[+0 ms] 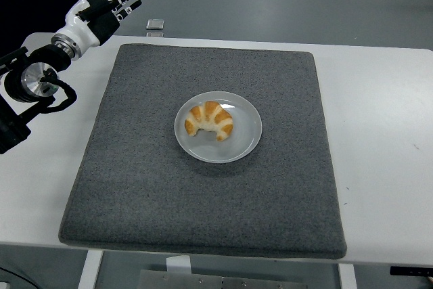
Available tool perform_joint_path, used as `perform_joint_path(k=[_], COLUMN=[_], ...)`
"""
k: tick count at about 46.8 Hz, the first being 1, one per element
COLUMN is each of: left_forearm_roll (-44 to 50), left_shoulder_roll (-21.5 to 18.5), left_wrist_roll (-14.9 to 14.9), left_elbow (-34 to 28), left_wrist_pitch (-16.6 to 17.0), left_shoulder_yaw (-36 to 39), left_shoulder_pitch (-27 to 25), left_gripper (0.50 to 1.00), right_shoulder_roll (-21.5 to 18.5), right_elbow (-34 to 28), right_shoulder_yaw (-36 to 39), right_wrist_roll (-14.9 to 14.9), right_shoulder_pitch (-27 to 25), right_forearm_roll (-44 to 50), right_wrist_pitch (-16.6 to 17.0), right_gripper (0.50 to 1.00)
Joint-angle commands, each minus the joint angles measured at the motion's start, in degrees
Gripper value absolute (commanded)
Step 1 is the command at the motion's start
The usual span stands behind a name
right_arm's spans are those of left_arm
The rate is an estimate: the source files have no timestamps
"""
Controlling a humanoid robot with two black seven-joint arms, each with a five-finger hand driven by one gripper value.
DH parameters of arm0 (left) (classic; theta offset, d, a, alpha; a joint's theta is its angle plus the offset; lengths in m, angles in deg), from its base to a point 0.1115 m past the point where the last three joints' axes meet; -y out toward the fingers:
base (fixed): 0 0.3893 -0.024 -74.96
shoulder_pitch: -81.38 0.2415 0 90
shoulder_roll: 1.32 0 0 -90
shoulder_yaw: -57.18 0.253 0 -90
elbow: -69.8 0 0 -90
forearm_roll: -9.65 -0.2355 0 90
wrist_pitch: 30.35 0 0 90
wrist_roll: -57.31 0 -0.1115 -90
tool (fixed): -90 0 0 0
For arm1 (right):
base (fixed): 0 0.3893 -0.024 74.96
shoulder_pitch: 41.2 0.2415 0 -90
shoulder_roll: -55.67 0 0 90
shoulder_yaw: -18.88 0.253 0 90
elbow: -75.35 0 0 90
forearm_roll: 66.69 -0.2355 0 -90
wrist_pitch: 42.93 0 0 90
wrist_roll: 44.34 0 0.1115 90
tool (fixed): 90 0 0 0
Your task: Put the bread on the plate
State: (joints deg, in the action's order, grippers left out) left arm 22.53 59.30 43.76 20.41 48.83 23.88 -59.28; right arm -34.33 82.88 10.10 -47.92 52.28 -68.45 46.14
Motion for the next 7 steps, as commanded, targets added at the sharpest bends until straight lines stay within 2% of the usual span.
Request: perform_joint_path(k=[1, 7], left_forearm_roll=[0.2, 0.2], left_shoulder_roll=[1.4, 2.9], left_wrist_roll=[-0.1, -0.1], left_elbow=[0.0, 1.0], left_wrist_pitch=[0.0, 0.4], left_shoulder_yaw=[-2.6, -5.0], left_shoulder_pitch=[1.8, 3.3], left_gripper=[1.0, 1.0], right_shoulder_roll=[0.0, 0.0], right_elbow=[0.0, 0.0], right_shoulder_yaw=[-0.1, -0.1], right_wrist_roll=[0.0, 0.0], right_shoulder_pitch=[0.0, 0.0], right_forearm_roll=[0.2, 0.2], right_wrist_pitch=[0.0, 0.0], right_gripper=[0.932, 0.932])
